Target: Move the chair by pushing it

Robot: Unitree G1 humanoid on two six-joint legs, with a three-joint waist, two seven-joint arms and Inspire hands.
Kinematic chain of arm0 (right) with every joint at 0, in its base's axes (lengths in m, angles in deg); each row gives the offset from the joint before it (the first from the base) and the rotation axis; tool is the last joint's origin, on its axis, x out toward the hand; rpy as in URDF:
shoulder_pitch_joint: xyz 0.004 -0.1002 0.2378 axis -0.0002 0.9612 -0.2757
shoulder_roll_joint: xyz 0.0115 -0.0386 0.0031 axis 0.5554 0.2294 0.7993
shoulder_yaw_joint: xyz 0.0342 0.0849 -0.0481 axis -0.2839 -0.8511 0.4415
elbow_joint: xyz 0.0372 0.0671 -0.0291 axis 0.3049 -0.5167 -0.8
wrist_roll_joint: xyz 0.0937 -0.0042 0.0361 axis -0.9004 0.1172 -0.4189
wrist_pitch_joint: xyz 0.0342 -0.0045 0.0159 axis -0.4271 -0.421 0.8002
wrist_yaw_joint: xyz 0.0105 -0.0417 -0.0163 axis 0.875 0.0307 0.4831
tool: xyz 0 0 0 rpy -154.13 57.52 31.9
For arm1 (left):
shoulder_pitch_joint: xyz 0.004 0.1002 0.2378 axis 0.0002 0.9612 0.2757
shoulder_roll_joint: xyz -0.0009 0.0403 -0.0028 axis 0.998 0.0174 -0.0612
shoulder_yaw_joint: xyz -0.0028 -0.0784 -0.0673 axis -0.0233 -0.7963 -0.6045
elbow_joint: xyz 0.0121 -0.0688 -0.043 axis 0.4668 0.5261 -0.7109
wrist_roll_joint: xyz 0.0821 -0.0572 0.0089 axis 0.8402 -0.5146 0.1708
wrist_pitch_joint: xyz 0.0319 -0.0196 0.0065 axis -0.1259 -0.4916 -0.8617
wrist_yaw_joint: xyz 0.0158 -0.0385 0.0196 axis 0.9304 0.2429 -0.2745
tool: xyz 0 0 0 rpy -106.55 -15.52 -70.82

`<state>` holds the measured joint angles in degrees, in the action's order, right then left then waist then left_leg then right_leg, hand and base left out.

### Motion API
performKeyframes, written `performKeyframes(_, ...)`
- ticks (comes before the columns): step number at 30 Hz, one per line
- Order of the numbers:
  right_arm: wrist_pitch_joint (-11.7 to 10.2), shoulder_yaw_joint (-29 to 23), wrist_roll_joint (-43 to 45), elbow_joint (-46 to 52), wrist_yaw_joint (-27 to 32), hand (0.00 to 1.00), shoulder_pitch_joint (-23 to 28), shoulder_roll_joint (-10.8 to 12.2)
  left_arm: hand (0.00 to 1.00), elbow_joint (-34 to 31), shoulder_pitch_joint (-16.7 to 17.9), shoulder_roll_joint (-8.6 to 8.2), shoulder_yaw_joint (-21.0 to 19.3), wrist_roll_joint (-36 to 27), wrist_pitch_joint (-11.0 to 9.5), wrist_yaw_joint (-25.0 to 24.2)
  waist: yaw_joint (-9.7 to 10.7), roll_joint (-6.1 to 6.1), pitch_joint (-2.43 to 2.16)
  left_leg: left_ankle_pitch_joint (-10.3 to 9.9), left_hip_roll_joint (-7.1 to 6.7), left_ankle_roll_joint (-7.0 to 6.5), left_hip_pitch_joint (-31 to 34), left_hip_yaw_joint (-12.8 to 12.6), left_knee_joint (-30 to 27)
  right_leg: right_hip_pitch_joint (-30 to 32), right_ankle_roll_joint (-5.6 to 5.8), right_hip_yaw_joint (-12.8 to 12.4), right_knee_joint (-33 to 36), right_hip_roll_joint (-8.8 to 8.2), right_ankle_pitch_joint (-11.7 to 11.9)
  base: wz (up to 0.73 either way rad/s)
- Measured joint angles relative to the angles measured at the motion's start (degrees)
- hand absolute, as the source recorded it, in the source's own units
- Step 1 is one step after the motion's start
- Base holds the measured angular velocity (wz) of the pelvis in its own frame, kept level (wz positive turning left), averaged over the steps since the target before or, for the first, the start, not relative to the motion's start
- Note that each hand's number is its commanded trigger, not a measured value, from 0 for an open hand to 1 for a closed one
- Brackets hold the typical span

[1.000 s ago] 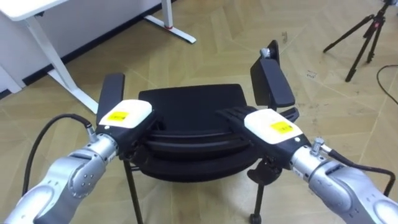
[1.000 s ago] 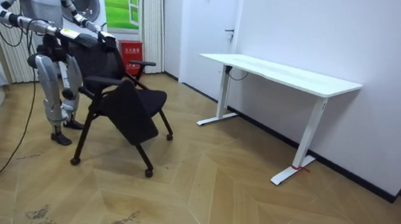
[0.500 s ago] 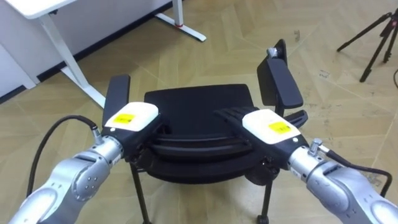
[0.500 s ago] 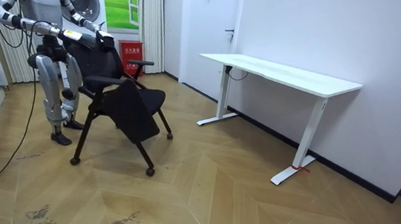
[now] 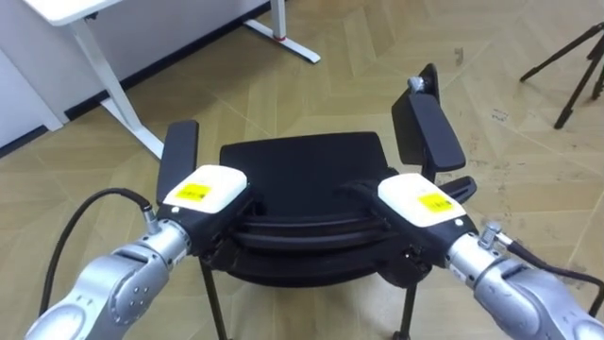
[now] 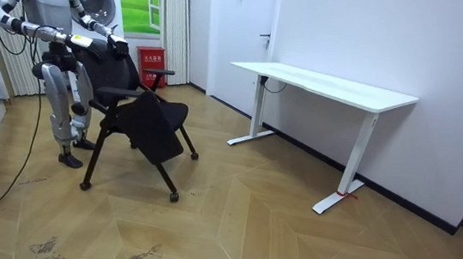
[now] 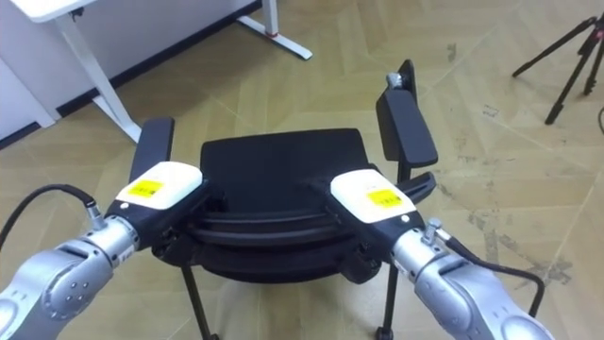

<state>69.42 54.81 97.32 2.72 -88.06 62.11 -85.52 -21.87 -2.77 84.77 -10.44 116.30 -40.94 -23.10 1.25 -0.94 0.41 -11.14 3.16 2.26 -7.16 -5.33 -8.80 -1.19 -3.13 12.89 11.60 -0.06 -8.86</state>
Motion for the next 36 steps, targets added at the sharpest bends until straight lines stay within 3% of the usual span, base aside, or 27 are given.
performKeyframes(3, 0.03, -0.13, -0.71, -2.61, 2.25, 1.00, -1.04, 1.76, 1.00, -0.61, 0.09, -0.06, 0.07, -0.03, -0.76, -1.15, -0.07, -0.04, -0.02, 0.00, 0.00, 0.00, -0.17, -0.10, -0.04, 0.02, 0.00, -0.03, 0.02, 0.00, 0.00, 0.02)
performKeyframes(7, -1.69, -0.05, 1.28, -4.38, 4.43, 1.00, -0.99, 1.76, 1.00, -0.80, 0.23, -0.03, 0.09, -0.03, -2.13, -1.33, -0.26, -0.12, -0.01, 0.00, 0.02, 0.00, -0.16, -0.08, -0.05, 0.03, 0.00, -0.05, 0.06, 0.00, 0.00, 0.02)
performKeyframes(12, -2.65, -0.05, 1.48, -5.47, 5.64, 1.00, -1.06, 1.77, 1.00, -0.79, 0.28, -0.02, 0.10, -0.01, -2.13, -1.36, -0.16, -0.12, -0.01, 0.00, 0.03, 0.00, -0.16, -0.07, -0.03, 0.02, -0.01, -0.11, 0.09, 0.02, 0.00, 0.00)
performKeyframes(36, -2.68, 0.02, 2.15, -5.55, 6.80, 1.00, -0.86, 1.90, 1.00, -0.91, 0.28, -0.06, 0.11, -0.02, -2.12, -1.39, -0.10, -0.13, 0.00, 0.00, 0.00, 0.00, 0.34, -0.05, -0.75, 0.01, -0.01, -0.16, -0.05, 0.08, 0.00, 0.00)
